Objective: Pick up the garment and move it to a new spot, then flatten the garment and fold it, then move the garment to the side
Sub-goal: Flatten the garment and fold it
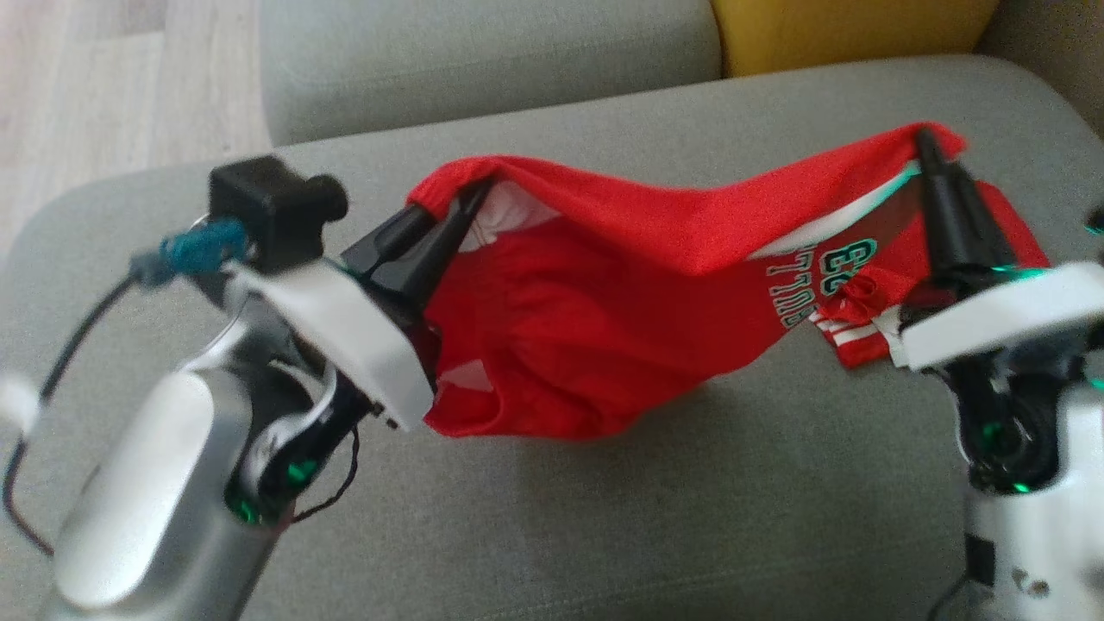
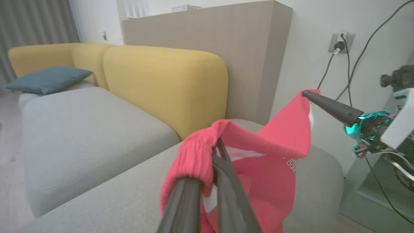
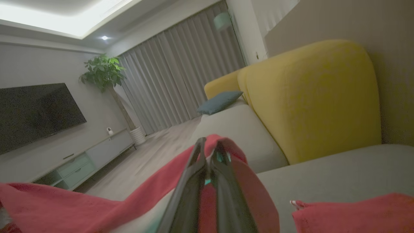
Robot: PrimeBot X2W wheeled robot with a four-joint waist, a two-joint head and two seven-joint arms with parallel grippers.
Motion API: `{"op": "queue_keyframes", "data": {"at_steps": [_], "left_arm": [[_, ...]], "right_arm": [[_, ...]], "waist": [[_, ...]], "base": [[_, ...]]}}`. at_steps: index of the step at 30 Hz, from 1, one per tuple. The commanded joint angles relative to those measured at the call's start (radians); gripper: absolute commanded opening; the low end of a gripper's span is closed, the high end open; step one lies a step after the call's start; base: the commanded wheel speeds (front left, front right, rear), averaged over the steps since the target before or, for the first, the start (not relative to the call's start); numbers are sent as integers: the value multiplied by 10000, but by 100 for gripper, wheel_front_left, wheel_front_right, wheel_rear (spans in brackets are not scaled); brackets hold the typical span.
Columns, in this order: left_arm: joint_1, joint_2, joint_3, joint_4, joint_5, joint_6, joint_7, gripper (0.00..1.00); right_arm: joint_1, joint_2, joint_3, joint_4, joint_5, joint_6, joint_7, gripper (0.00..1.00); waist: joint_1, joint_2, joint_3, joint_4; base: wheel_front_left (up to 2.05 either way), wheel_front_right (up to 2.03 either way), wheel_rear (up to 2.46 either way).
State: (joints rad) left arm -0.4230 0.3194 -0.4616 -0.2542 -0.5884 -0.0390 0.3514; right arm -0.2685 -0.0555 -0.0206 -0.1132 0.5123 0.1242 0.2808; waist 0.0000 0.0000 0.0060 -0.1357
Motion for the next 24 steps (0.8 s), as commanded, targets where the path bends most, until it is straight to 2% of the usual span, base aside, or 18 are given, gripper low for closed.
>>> {"op": "queue_keyframes", "data": {"at_steps": [1, 5, 7, 10, 12, 17, 20, 24], "left_arm": [[-1112, 270, 449, 60, -519, -132, 583, 0], [-2391, 396, 461, 973, -855, -378, 1395, 0], [-3611, 574, 367, 1784, -630, -584, 1644, 0], [-5620, 409, 456, 3380, -298, -716, 1336, 0], [-7090, 95, 667, 4508, 161, -669, 522, 0], [-9833, -705, 1054, 7069, 1294, -319, -2621, 0], [-10510, -1106, 1000, 8289, 1579, -344, -4088, 0], [-10424, -1515, 493, 9773, 1660, -663, -5076, 0]], "right_arm": [[-1036, 52, 317, -41, 184, 65, 478, 0], [-2316, 52, 405, 815, 577, 65, 875, 0], [-3573, 52, 412, 1689, 623, 65, 946, 0], [-5892, 52, 526, 3346, 370, 65, 402, 0], [-7518, 52, 609, 4430, -1, 65, -480, 0], [-10473, 52, 681, 6891, -137, 65, -3315, 0], [-11201, 52, 1000, 8138, 243, 65, -4350, 0], [-11239, 52, 1784, 9748, 1082, 65, -4580, 0]], "waist": [[0, 0, 433, -96], [0, 0, 1166, -185], [0, 0, 1826, -252], [0, 0, 2774, -324], [0, 0, 3424, -288], [0, 0, 4436, -141], [0, 0, 4817, -28], [0, 0, 5254, 140]], "base": [[0, 0, 0], [0, 0, 0], [0, 0, 0], [0, 0, 0], [0, 0, 0], [0, 0, 0], [0, 0, 0], [0, 0, 0]]}}
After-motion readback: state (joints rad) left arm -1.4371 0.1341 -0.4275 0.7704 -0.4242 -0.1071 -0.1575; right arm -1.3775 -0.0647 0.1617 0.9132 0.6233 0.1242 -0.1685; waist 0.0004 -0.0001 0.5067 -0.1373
